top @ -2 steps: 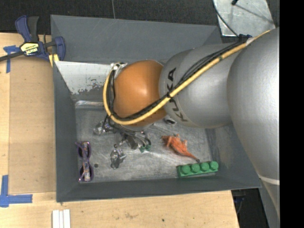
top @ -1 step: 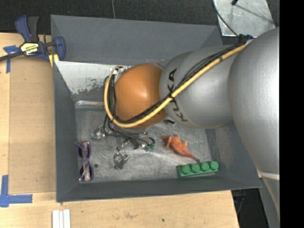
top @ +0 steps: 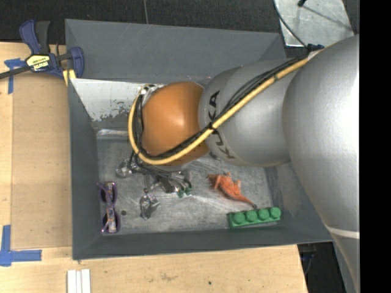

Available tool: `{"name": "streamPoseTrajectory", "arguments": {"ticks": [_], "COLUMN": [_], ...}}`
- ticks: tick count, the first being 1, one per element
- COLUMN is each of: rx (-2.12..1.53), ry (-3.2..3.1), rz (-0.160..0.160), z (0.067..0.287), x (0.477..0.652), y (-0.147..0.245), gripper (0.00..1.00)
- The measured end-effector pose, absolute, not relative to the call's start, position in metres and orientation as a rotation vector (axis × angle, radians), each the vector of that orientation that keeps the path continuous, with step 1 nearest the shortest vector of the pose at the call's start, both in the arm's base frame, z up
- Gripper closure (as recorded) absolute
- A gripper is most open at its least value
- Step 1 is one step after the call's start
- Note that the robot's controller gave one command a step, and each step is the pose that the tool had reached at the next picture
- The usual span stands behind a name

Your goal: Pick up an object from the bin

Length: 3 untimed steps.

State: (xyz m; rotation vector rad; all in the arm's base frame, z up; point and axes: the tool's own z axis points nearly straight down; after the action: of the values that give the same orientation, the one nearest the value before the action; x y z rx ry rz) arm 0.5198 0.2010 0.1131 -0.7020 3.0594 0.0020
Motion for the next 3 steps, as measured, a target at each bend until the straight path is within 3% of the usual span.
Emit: {"name": "streamPoseTrajectory", "arguments": {"ticks": [1, 2, 3], "rx": [-1.057, -1.171, -1.241], "ry": [2.961, 2.915, 2.88], "rz": [0.0, -0.001, 0.002], "z": [0.159, 0.172, 0.194], "x": [0.506, 0.506, 0.524], "y": [0.208, 0.21, 0.205], "gripper": [0.0, 0.0, 0.0]}}
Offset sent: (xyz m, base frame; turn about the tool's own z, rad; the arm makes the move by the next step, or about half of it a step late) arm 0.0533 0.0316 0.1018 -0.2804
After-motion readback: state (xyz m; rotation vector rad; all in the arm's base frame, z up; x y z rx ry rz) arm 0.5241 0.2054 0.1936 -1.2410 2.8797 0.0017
